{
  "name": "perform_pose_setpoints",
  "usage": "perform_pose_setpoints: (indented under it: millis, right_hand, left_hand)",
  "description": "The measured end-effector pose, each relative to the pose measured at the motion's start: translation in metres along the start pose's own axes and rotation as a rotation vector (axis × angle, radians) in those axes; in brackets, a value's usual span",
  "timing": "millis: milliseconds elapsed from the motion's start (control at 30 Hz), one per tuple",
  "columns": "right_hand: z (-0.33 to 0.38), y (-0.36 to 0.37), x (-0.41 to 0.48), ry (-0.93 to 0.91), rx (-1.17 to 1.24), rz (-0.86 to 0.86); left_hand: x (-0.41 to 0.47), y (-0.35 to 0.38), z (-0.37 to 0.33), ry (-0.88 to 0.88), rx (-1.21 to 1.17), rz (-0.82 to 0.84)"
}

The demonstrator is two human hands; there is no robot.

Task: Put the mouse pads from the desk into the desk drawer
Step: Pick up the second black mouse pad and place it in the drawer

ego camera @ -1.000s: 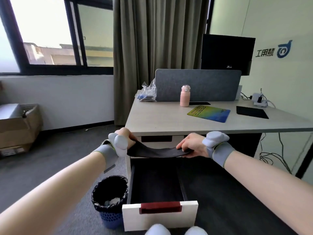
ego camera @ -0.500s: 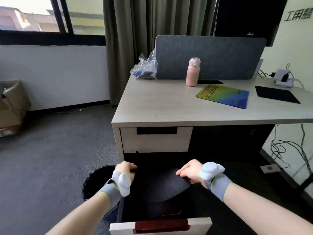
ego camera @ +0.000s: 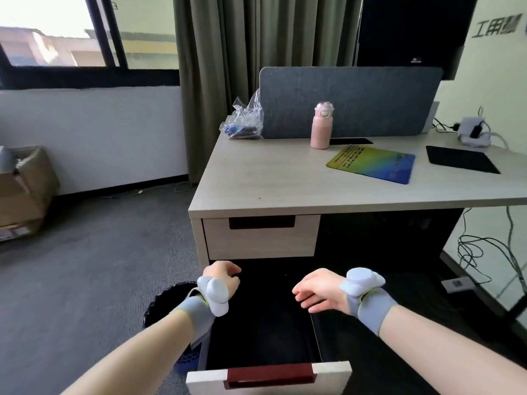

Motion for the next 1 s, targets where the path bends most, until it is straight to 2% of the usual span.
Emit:
perform_pose_setpoints:
  millis: [333,633,1000]
  right_hand:
    - [0.038,-0.007,-0.102,-0.163,0.034,-0.008]
    - [0.053,-0.054,-0.168,-0.256,0.1,-0.115]
    - [0.042,-0.145,-0.177,-0.282,0.217,-0.222]
  left_hand:
    - [-0.089,-0.038,-0.086,0.254,-0.062,0.009]
    - [-0.132,-0.071,-0.142,0.345,-0.194,-0.014]
    - [-0.119,-0.021,-0.234,0.432,-0.258,0.148]
Point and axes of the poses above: each hand's wrist, its own x-axis towards the middle knuckle, its own y-axis out of the palm, z = x × y, the point moved 9 cm from there along x, towards the middle knuckle, and after that the axes turned 1 degree about y, right-handed, at the moved point
